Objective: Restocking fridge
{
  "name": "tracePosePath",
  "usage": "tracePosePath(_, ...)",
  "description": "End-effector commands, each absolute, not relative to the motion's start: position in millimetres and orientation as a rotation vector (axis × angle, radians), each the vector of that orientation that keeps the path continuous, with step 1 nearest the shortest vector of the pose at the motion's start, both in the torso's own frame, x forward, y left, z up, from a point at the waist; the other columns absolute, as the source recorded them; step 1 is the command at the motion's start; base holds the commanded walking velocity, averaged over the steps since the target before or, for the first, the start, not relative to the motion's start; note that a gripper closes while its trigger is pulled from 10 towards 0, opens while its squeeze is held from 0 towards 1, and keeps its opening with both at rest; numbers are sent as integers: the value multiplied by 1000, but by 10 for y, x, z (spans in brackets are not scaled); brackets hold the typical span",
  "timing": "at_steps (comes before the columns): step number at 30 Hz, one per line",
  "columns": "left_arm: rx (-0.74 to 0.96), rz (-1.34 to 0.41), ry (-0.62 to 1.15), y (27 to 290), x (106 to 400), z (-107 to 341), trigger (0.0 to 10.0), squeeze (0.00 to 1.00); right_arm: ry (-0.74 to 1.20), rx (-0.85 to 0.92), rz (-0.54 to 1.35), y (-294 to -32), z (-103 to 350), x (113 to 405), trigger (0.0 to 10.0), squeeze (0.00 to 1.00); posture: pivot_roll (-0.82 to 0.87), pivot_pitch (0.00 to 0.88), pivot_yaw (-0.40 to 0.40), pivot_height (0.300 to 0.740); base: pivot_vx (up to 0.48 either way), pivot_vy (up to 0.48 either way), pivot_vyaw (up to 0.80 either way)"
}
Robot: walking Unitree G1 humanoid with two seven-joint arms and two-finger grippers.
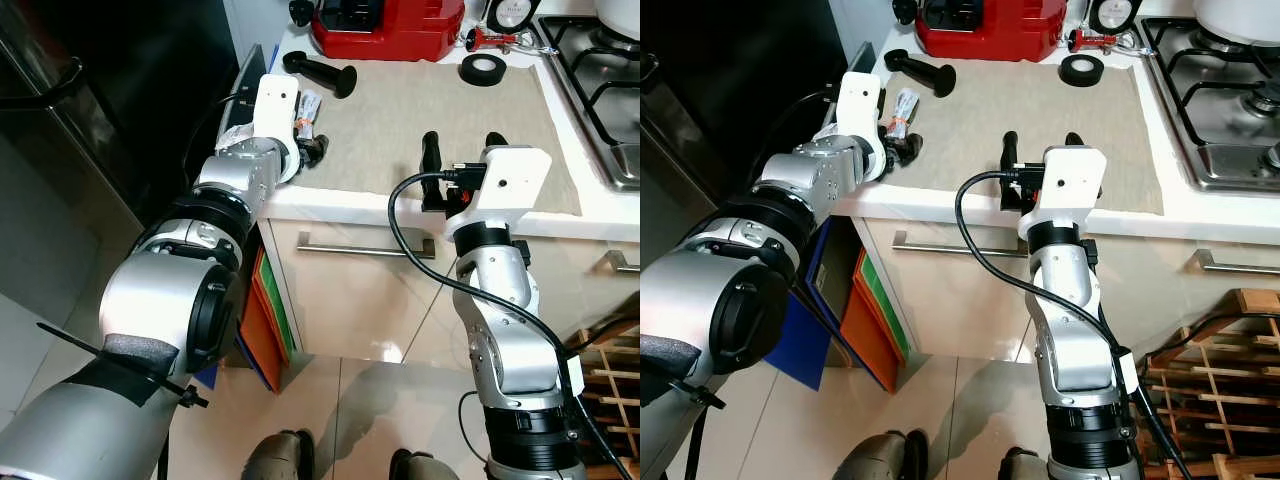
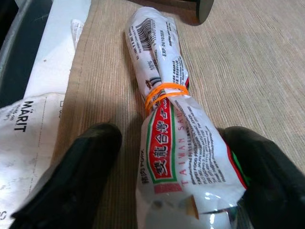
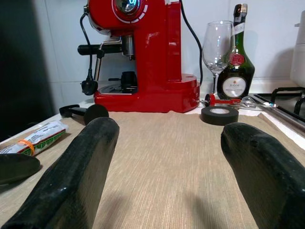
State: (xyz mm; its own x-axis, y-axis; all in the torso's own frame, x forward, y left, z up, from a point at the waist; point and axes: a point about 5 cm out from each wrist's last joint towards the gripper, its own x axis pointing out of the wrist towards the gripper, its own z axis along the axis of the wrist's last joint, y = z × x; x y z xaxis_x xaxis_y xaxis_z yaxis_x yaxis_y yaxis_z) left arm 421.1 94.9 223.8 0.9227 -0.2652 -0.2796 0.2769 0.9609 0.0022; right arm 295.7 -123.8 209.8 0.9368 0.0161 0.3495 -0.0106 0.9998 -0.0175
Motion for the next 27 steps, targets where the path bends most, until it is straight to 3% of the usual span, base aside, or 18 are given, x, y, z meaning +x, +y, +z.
tracePosePath(1,67,-273,309,997,4196,2136,0,0,-348,-19,32,-1199,2088,2958,10000,0,112,139,97,740,0,0,0)
tracePosePath(13,149,-318,221,982,4207,2199,0,0,-332,-16,27,-1205,2047,2961,10000,0,115,143,98,740,0,0,0)
tracePosePath(21,167,-400,23,905,4204,2480,0,0,-319,-17,25,-1217,2004,2969,10000,0,119,143,95,740,0,0,0)
tracePosePath(27,161,-410,-111,1002,4132,2579,0,0,-310,-25,31,-1226,1973,2998,10000,0,132,129,91,740,0,0,0)
